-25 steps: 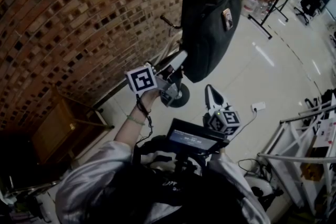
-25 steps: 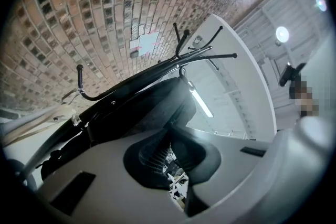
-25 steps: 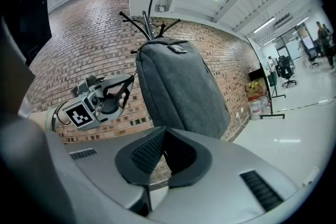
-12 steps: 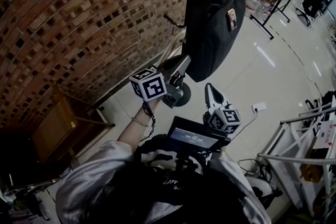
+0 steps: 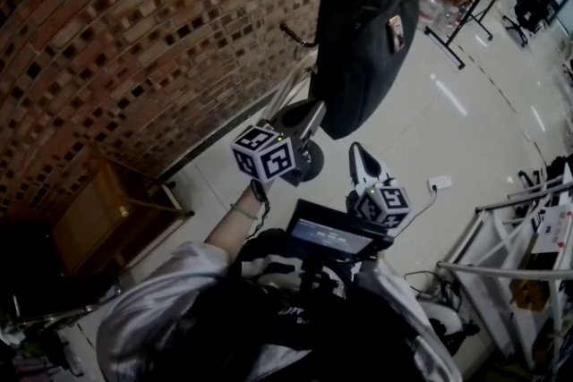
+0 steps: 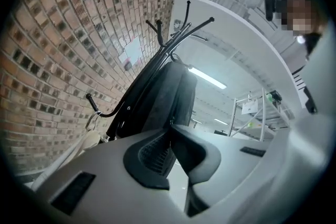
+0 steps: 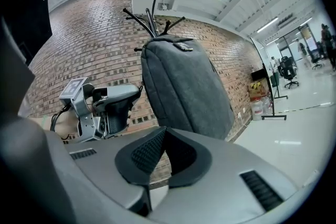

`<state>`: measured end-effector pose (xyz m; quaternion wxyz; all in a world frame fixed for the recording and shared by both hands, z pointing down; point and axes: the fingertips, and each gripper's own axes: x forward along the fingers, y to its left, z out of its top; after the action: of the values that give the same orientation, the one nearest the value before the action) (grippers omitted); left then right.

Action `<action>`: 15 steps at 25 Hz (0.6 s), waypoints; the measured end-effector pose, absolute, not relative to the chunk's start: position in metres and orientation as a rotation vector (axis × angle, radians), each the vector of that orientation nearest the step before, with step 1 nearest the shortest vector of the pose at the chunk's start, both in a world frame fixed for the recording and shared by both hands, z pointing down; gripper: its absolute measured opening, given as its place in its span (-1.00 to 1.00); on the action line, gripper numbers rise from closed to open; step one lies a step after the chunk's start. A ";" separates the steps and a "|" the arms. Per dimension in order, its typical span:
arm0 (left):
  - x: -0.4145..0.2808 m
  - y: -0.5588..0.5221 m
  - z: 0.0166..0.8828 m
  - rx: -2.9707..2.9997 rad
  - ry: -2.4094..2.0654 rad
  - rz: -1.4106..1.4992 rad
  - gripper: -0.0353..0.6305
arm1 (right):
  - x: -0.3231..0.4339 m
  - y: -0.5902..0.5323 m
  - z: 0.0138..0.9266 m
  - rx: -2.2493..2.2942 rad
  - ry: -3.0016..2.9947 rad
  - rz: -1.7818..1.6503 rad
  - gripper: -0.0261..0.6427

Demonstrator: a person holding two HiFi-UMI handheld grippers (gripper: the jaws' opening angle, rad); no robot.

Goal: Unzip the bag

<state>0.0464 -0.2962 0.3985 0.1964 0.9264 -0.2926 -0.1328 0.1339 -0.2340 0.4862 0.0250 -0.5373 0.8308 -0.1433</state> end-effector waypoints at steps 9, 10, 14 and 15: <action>0.049 -0.296 0.421 2.584 -0.859 -0.326 -0.87 | 0.135 -0.229 0.487 -1.672 2.568 -0.448 -0.96; 0.049 -0.296 0.425 2.582 -0.865 -0.320 -0.87 | 0.136 -0.229 0.488 -1.673 2.569 -0.450 -0.96; 0.050 -0.296 0.436 2.581 -0.890 -0.296 -0.87 | 0.137 -0.228 0.487 -1.679 2.568 -0.449 -0.96; 0.051 -0.296 0.438 2.582 -0.894 -0.288 -0.87 | 0.137 -0.227 0.487 -1.682 2.566 -0.449 -0.96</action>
<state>0.0506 -0.2965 0.4377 0.1957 0.9216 -0.3191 -0.1028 0.1372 -0.2274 0.4873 0.0202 -0.5423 0.8274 -0.1448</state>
